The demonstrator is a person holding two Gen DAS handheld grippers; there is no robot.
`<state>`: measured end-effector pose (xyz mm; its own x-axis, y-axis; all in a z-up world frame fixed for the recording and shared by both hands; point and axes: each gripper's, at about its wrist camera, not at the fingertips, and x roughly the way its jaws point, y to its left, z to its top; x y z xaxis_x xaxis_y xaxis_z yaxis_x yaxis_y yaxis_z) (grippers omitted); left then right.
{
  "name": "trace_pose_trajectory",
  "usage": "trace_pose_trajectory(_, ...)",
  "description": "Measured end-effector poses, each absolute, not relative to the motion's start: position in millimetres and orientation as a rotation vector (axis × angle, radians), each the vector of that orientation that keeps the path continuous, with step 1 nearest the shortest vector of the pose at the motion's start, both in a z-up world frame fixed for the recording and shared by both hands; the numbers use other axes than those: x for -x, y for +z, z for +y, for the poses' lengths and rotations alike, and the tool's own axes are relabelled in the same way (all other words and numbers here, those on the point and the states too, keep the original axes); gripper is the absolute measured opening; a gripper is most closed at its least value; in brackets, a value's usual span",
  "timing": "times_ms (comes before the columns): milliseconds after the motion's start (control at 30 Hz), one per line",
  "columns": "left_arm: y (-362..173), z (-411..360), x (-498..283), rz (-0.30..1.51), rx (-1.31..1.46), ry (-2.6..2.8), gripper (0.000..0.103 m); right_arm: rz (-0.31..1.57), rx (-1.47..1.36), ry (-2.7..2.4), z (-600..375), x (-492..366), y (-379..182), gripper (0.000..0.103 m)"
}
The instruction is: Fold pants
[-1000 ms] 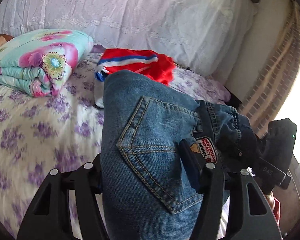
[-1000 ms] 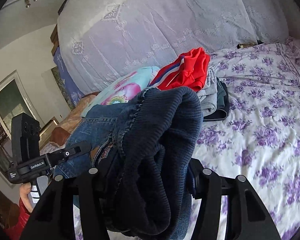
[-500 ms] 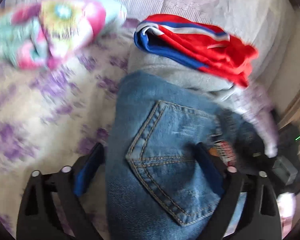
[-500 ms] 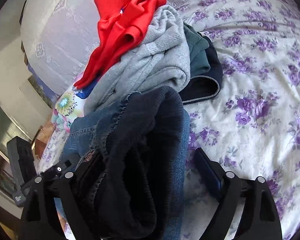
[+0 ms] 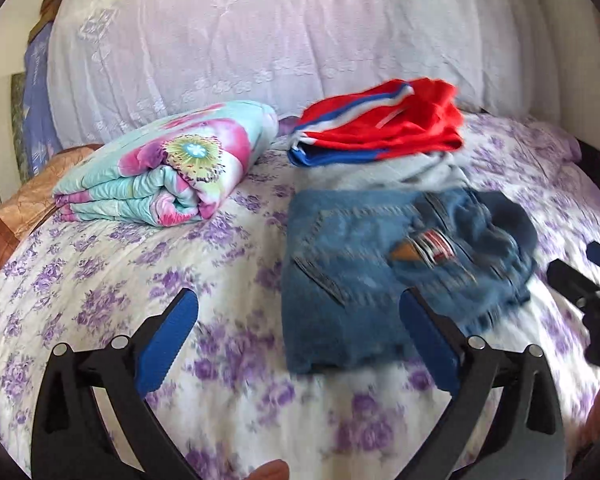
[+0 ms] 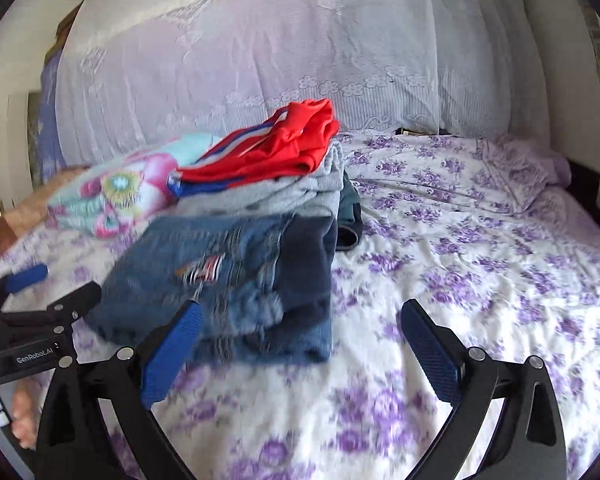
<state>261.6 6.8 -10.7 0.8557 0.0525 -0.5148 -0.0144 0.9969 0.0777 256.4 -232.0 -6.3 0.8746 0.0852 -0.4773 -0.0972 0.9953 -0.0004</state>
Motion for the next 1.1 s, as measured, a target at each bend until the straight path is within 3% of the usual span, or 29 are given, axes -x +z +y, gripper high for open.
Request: trace_pose_trajectory(1100, -19.2, -14.4, -240.9, 0.519, -0.151, 0.051, 0.098, 0.567, -0.015, 0.121, -239.5, -247.0, -18.2, 0.100)
